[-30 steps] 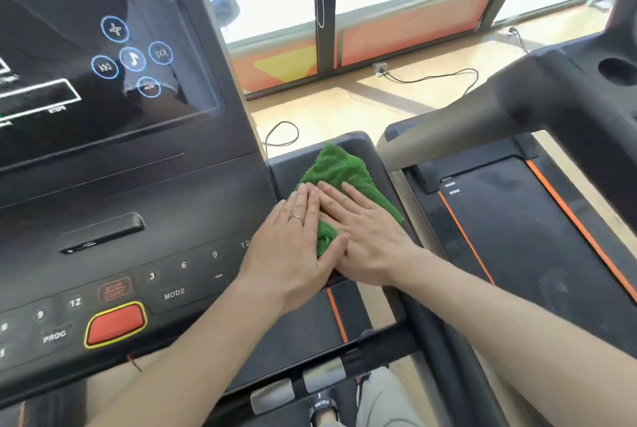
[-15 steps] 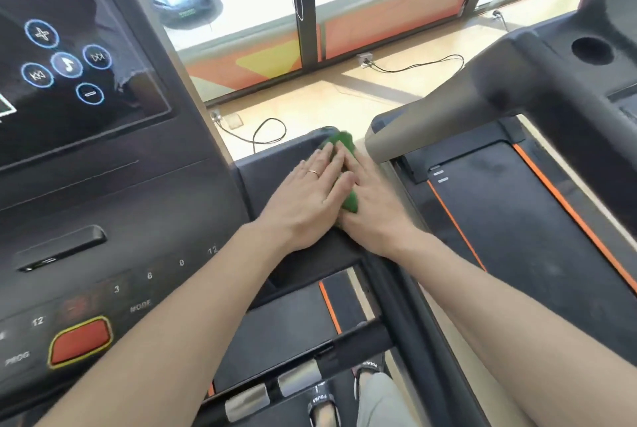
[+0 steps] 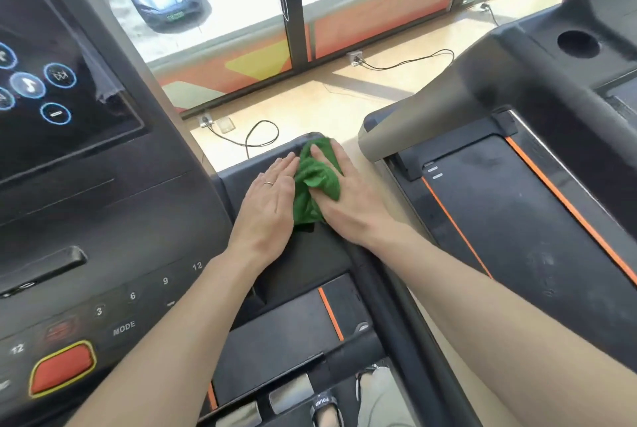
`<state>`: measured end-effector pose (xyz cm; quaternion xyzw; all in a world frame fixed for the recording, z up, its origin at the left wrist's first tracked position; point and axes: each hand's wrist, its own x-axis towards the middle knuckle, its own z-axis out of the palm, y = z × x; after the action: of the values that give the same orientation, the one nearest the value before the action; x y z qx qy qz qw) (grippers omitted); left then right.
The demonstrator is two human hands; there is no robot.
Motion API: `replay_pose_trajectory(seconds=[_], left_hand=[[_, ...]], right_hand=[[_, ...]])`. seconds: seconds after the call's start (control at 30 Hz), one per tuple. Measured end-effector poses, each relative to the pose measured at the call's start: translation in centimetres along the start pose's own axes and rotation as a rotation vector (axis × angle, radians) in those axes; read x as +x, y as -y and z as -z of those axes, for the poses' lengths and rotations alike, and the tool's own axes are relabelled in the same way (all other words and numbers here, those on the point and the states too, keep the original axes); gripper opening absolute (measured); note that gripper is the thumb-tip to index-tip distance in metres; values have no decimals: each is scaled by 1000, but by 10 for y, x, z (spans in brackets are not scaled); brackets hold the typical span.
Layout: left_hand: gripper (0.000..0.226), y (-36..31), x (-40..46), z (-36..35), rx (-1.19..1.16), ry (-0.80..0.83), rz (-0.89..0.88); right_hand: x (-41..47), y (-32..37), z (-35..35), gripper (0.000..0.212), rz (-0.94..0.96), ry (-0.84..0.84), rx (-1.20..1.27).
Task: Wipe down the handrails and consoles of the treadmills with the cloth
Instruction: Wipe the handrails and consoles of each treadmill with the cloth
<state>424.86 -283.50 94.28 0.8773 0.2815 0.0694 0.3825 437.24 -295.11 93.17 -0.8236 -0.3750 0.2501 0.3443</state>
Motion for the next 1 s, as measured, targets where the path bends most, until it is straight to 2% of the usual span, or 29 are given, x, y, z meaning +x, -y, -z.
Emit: replay_pose_trajectory(seconds=[0.17,0.27,0.33,0.37,0.4,0.47,0.5,0.63,0.83,0.93,1.0], left_hand=[[53,-5,-3,-12,319,-34,-14],[54,-4,-6,-20,448,-52,-22],[55,-4,-7,-24,492,-67,-26],[55,-4,-7,-25,510,-73,-28],[55,-4,-7,-26,523,-76,-27],[56,-2,-6,-28,537,-88,-22],[56,-2,-6,-29,542,-95,-20],[58,-3,-7,-30,549,-97,-23],[57,-2,-5,-30,561,-115,-18],[56,-1,-5,-31,564,-113,-21],[57,0,-5,-31,566,-117,-24]], right_hand=[[60,-6,0,64,-126,45,361],[12,-33,-6,62,-253,55,464],[-48,-56,-5,76,-404,33,620],[-82,-63,-2,76,-452,26,708],[-114,-69,0,67,-483,44,772],[-163,-79,1,45,-531,110,790],[-174,-80,1,43,-565,91,801],[-119,-57,6,36,-566,65,785],[24,-1,19,46,-350,73,663],[20,-3,13,68,-390,102,549],[-16,-18,1,69,-333,77,459]])
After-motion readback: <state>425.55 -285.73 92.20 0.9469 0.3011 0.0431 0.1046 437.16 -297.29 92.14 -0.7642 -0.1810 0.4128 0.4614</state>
